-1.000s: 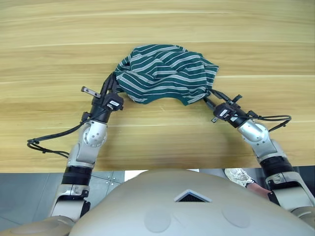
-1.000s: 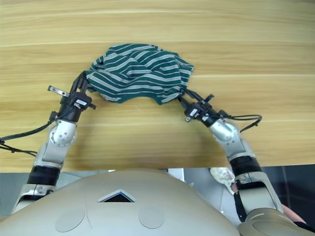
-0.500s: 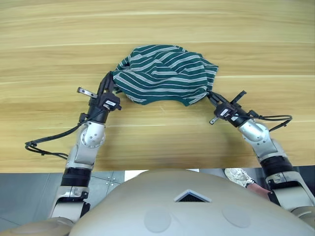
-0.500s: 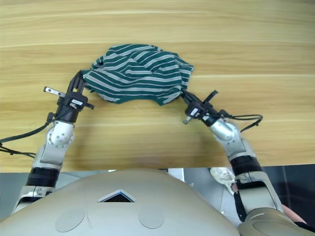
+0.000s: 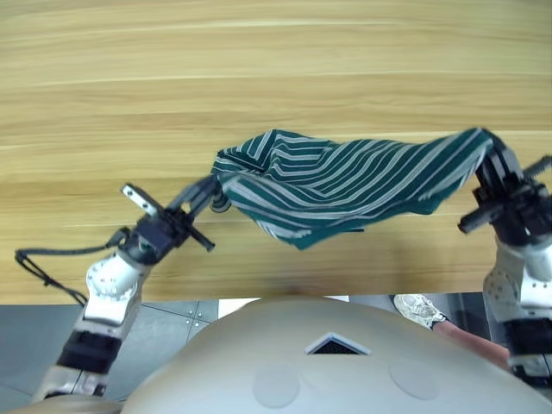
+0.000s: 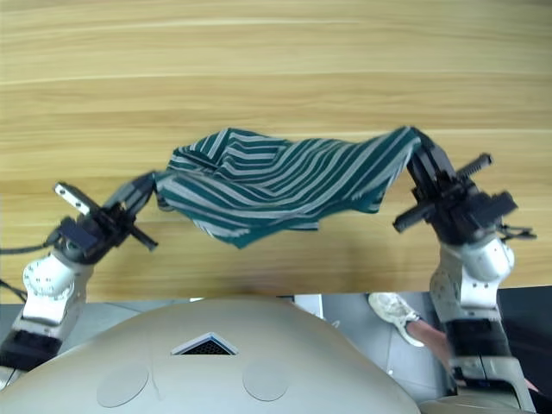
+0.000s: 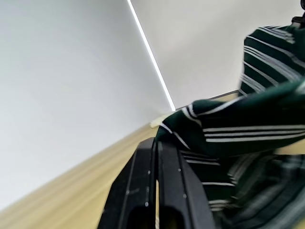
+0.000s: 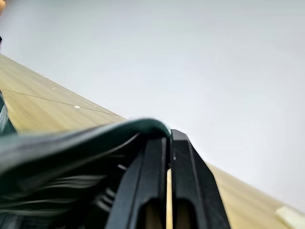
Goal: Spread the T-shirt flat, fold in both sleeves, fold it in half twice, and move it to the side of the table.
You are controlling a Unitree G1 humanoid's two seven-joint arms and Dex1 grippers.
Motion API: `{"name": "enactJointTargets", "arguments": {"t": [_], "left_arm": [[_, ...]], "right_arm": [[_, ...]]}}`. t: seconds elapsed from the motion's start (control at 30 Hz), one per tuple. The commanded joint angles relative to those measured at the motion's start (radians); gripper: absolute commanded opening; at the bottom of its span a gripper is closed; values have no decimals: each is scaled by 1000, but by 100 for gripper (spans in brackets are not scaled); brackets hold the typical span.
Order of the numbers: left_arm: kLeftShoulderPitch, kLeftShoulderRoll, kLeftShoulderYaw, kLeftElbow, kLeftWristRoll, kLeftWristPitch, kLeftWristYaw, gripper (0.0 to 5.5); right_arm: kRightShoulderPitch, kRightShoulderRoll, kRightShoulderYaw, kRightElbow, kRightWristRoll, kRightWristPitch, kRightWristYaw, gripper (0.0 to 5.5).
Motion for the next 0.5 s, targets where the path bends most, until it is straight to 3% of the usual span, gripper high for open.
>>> {"name": "enactJointTargets", "arguments": {"t": [0.03,0.17,0.3,0.4,0.5], "left_arm": [[-585,-153,96,445,-20,188,56,0],[-1200,-252,111,998,102,339,224,0],[-1571,-254,138,1189,160,325,435,0],[-1551,-229,142,1171,185,217,419,0],[-1295,-211,129,1129,199,128,293,0]], "right_arm": [[-605,174,26,454,-409,160,-357,1],[-1182,234,113,951,-708,368,-897,1],[-1478,231,93,1068,-817,392,-1308,1],[-1444,209,102,1029,-883,278,-1379,1],[-1263,193,131,994,-881,144,-1208,1]]}}
